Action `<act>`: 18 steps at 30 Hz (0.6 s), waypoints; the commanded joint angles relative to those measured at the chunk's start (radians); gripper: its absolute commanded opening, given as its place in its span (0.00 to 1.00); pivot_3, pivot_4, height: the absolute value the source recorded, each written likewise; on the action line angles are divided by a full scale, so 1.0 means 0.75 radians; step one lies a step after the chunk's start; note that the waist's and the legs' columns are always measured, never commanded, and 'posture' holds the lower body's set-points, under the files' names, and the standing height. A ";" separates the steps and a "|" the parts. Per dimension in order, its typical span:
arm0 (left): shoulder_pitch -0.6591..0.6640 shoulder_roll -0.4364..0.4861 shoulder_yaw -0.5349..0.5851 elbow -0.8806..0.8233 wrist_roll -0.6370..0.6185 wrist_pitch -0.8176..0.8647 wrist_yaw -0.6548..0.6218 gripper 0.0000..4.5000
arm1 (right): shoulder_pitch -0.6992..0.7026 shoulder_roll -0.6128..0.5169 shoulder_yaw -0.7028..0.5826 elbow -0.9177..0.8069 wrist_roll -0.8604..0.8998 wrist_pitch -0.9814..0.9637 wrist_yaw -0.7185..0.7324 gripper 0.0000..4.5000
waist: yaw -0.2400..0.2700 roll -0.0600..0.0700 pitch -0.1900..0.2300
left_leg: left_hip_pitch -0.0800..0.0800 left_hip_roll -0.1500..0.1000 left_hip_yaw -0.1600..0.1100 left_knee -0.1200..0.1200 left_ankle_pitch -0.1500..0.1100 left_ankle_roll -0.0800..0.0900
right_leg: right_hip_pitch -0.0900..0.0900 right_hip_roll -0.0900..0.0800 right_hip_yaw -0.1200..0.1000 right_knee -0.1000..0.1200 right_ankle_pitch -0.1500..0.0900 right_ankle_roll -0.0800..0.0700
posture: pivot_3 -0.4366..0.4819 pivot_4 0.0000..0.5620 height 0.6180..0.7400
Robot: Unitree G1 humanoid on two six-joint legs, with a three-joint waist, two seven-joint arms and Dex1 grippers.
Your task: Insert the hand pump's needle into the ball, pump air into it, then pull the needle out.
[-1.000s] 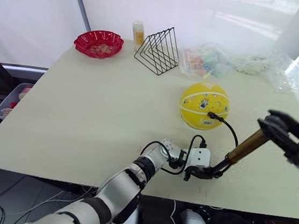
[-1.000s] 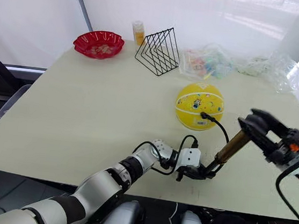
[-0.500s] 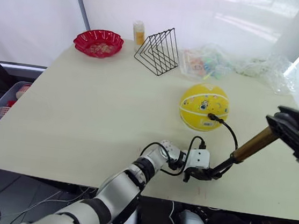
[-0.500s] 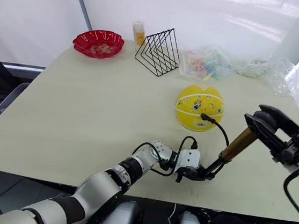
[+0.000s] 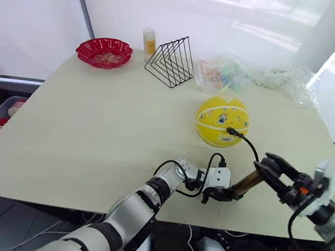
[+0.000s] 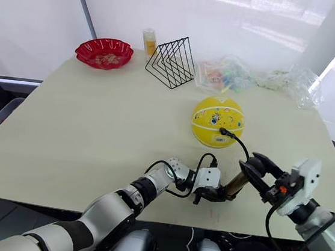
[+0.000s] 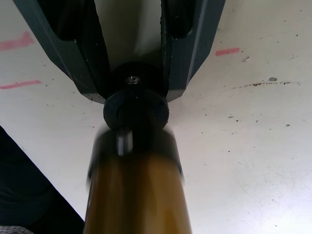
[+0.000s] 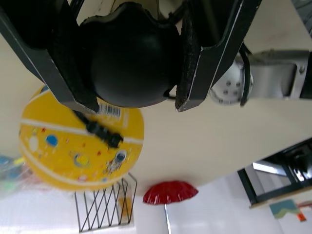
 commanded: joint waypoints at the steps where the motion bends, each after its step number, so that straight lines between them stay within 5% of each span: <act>1: 0.074 0.047 -0.095 0.149 0.122 0.093 -0.042 0.23 | 0.034 -0.022 -0.017 0.016 -0.044 0.028 0.011 0.44 | 0.001 0.002 -0.002 | 0.000 0.000 0.000 0.000 0.000 0.000 | 0.000 0.000 0.000 0.000 0.000 0.000 | 0.48 0.27 0.97; 8: 0.072 0.041 -0.097 0.151 0.126 0.091 -0.047 0.23 | -0.094 -0.180 -0.420 -0.191 0.342 0.116 -0.056 0.44 | 0.015 0.018 0.008 | -0.008 -0.001 0.010 0.000 0.000 0.000 | -0.011 -0.002 0.010 0.003 0.001 0.002 | 0.48 0.27 0.97; 18: 0.074 0.032 -0.101 0.153 0.129 0.091 -0.048 0.23 | -0.263 -0.461 -0.897 -0.157 0.898 0.264 -0.231 0.44 | 0.032 0.022 0.026 | -0.008 -0.002 0.018 0.001 0.000 0.000 | -0.013 0.000 0.016 0.003 0.002 0.004 | 0.48 0.27 0.97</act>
